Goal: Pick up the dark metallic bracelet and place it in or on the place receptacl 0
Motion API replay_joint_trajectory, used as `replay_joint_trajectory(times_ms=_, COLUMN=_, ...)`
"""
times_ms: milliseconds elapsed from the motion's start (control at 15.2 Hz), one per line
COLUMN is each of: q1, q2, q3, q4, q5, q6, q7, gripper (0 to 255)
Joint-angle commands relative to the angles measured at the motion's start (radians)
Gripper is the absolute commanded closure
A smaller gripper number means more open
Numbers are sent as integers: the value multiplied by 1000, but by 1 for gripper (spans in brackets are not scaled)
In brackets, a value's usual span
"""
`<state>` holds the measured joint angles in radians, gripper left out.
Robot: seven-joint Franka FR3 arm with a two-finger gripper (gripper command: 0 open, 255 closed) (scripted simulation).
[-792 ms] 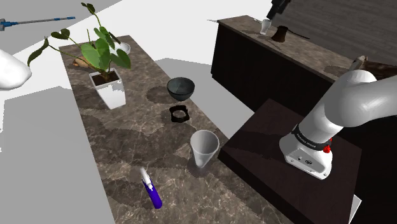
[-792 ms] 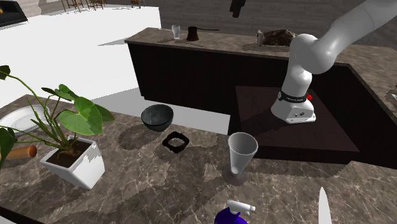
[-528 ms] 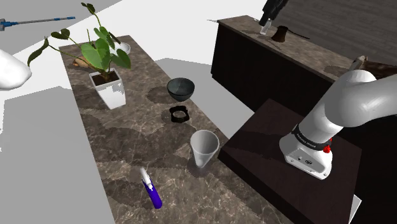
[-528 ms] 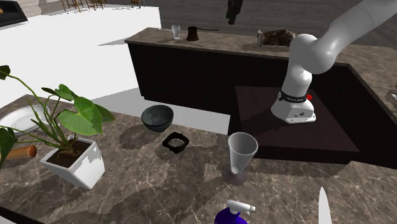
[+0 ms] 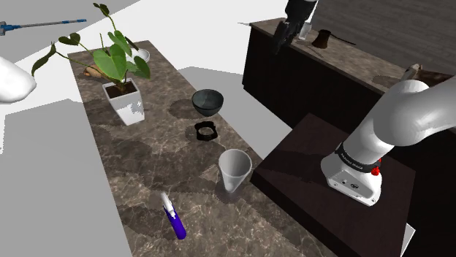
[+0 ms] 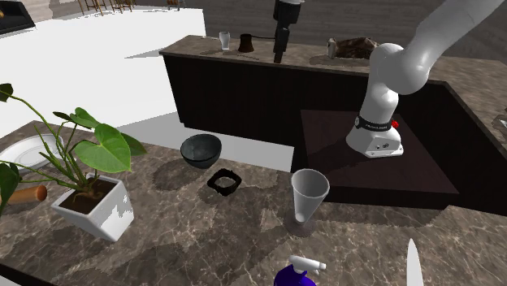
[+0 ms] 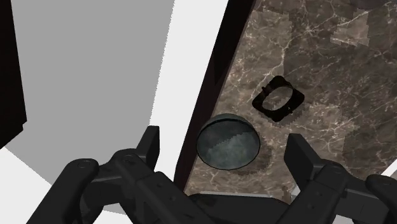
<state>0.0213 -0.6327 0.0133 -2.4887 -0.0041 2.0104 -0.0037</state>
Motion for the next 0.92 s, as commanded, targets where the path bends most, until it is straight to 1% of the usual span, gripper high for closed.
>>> replay_joint_trajectory(times_ms=0, q1=6, q2=50, q3=19, q4=-20, q5=7, q6=62, q7=27, gripper=0)
replay_joint_trajectory(times_ms=396, q1=15, q2=244, q3=66, q4=-30, q5=13, q6=242, q7=98, gripper=0)
replay_joint_trajectory(times_ms=858, q1=20, q2=509, q3=115, q4=20, q5=-14, q6=426, q7=196, gripper=0)
